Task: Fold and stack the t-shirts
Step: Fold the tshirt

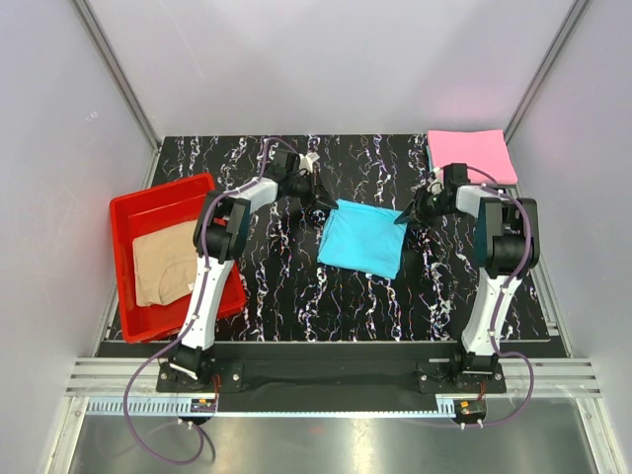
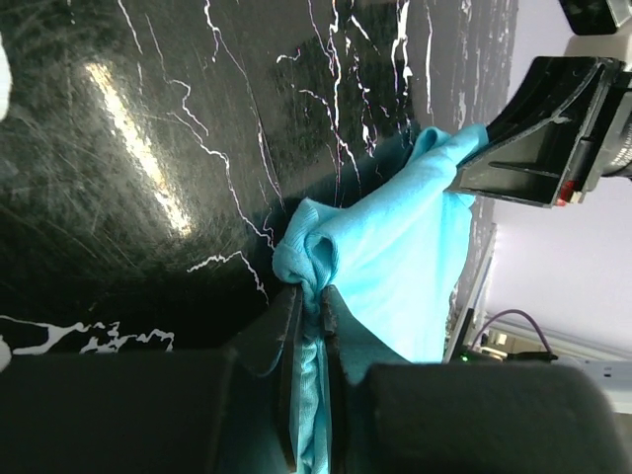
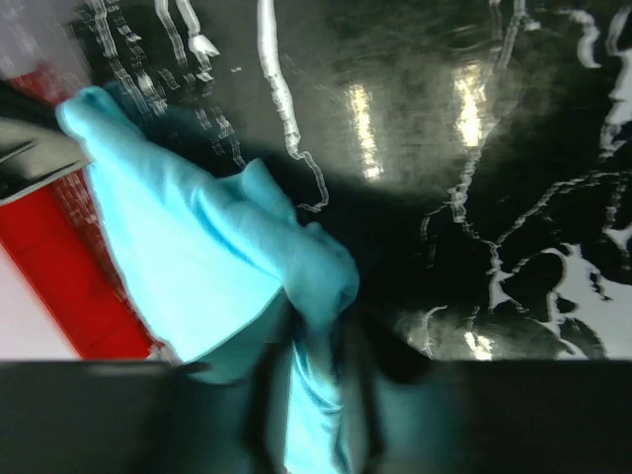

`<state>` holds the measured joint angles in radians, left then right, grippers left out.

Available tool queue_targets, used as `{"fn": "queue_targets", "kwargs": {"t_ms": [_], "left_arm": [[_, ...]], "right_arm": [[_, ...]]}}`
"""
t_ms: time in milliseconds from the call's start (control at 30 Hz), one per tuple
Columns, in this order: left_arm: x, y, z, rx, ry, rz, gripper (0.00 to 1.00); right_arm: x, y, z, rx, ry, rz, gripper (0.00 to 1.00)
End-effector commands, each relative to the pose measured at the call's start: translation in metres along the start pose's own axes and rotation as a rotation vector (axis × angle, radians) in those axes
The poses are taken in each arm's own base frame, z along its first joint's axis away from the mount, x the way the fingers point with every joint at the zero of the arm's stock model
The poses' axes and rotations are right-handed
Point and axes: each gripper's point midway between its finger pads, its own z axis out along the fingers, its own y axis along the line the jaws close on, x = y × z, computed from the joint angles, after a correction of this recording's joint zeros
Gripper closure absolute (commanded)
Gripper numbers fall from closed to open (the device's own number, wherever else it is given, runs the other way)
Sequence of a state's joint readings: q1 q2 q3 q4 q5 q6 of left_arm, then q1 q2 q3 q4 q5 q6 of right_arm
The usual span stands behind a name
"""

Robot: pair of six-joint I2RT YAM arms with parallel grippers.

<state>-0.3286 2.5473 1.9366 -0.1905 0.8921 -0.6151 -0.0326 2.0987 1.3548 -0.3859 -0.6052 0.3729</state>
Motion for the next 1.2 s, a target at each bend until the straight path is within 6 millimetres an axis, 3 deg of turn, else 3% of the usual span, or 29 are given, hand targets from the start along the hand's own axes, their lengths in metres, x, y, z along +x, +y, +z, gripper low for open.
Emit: {"fn": "queue_targets", "kwargs": {"t_ms": [0, 33, 133, 233, 367, 467, 500, 567, 600, 667, 700, 767, 833, 1000, 1133, 1167], "left_arm": [[-0.002, 0.019, -0.001, 0.003, -0.011, -0.021, 1.00], [-0.002, 0.020, -0.001, 0.004, -0.011, -0.026, 1.00], [-0.005, 0.018, 0.001, 0.020, -0.010, -0.031, 1.00], [-0.004, 0.015, 0.003, 0.058, -0.002, -0.043, 1.00], [-0.004, 0.016, 0.004, 0.074, -0.001, -0.048, 1.00], [-0.003, 0.017, 0.005, 0.081, 0.002, -0.069, 1.00], [-0.004, 0.018, 0.005, 0.080, 0.001, -0.073, 1.00], [-0.004, 0.016, 0.004, 0.087, 0.006, -0.078, 1.00], [-0.004, 0.013, 0.003, 0.093, 0.007, -0.073, 1.00], [-0.009, 0.005, -0.002, 0.106, 0.001, -0.073, 0.89], [-0.010, 0.001, -0.004, 0.110, -0.005, -0.069, 0.76], [-0.018, -0.013, -0.013, 0.105, -0.032, -0.049, 0.62], [-0.025, -0.024, -0.021, 0.106, -0.050, -0.024, 0.56], [-0.045, -0.062, -0.055, 0.096, -0.109, 0.032, 0.53], [-0.055, -0.079, -0.081, -0.023, -0.154, 0.129, 0.52], [-0.052, -0.071, -0.087, -0.100, -0.156, 0.100, 0.52]], "right_arm": [[-0.006, -0.010, 0.000, -0.049, -0.018, 0.025, 0.67], [-0.006, -0.008, 0.000, -0.066, -0.016, 0.035, 0.56], [-0.006, -0.005, 0.001, -0.098, -0.016, 0.047, 0.46], [-0.010, -0.002, 0.001, -0.121, -0.026, 0.058, 0.47], [-0.012, 0.000, 0.005, -0.159, -0.022, 0.092, 0.87], [-0.012, 0.000, 0.006, -0.166, -0.024, 0.097, 0.92], [-0.012, -0.001, 0.006, -0.166, -0.025, 0.100, 0.89], [-0.014, 0.001, 0.001, -0.163, -0.036, 0.091, 0.73], [-0.011, -0.001, 0.000, -0.155, -0.036, 0.091, 0.52], [-0.015, 0.002, -0.011, -0.126, -0.071, 0.052, 0.41], [-0.014, 0.002, -0.015, -0.112, -0.069, 0.048, 0.36], [-0.019, 0.008, -0.024, -0.102, -0.085, -0.012, 0.32], [-0.015, 0.002, -0.027, -0.067, -0.061, -0.040, 0.27], [-0.008, -0.004, -0.031, -0.028, -0.025, -0.090, 0.23], [-0.007, -0.012, -0.028, -0.002, 0.014, -0.125, 0.21], [-0.011, -0.009, -0.028, -0.010, 0.014, -0.133, 0.21]]}}
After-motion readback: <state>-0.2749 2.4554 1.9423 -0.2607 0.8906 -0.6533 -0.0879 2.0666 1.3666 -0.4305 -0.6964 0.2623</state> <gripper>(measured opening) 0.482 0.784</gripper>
